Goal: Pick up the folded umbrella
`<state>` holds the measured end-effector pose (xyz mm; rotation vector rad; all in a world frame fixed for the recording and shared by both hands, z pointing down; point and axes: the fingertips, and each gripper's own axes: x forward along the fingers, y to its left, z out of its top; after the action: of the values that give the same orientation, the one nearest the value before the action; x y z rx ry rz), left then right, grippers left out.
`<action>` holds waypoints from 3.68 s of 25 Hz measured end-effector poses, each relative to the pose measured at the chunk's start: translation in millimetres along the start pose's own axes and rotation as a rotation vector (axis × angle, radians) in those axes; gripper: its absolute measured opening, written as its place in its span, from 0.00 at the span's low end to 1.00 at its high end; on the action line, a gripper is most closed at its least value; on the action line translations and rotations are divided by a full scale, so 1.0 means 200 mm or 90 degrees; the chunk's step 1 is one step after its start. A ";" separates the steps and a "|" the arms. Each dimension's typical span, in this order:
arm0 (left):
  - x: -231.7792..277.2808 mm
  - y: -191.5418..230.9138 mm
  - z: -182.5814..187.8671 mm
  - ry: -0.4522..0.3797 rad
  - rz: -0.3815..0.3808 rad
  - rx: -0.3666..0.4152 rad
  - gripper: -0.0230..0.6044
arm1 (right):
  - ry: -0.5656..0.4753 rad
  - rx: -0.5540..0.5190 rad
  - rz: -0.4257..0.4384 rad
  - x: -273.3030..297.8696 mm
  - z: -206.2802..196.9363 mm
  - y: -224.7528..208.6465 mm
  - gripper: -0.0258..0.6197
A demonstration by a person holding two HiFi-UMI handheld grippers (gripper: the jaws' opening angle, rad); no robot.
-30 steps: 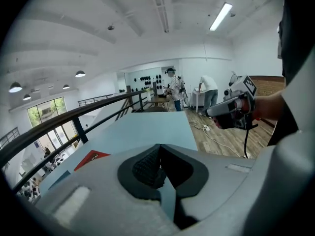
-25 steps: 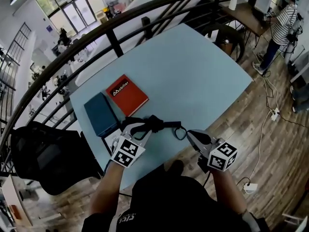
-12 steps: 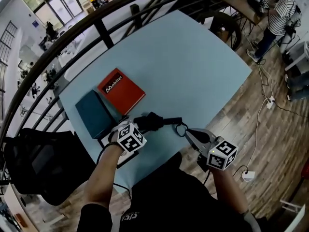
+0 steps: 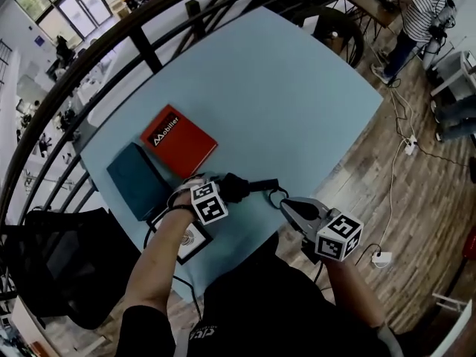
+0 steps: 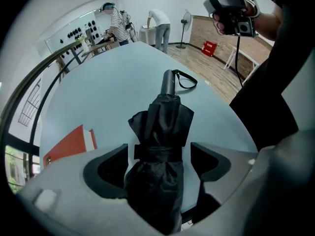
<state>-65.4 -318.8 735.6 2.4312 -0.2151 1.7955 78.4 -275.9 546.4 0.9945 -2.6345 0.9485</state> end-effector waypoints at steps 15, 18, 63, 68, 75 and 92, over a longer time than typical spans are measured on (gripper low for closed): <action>0.16 -0.01 -0.07 0.107 -0.078 0.035 0.66 | 0.005 0.022 -0.016 -0.03 -0.06 -0.02 0.04; 0.16 0.00 -0.06 0.116 -0.078 0.037 0.66 | 0.000 0.019 -0.013 -0.04 -0.05 -0.01 0.04; -1.43 0.04 0.49 -0.625 0.157 -0.296 0.47 | -0.109 -0.127 0.054 -0.10 0.49 0.25 0.04; -1.58 0.04 0.50 -0.703 0.183 -0.322 0.47 | -0.131 -0.134 0.053 -0.14 0.53 0.30 0.04; -1.68 0.03 0.50 -0.785 0.208 -0.347 0.47 | -0.186 -0.150 0.033 -0.26 0.62 0.30 0.04; -1.65 -0.01 0.57 -0.831 0.199 -0.370 0.47 | -0.245 -0.190 0.017 -0.41 0.63 0.32 0.04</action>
<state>-53.5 -320.3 387.5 2.6879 -1.0393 -0.1393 107.4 -273.0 386.1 1.1616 -2.9839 0.3731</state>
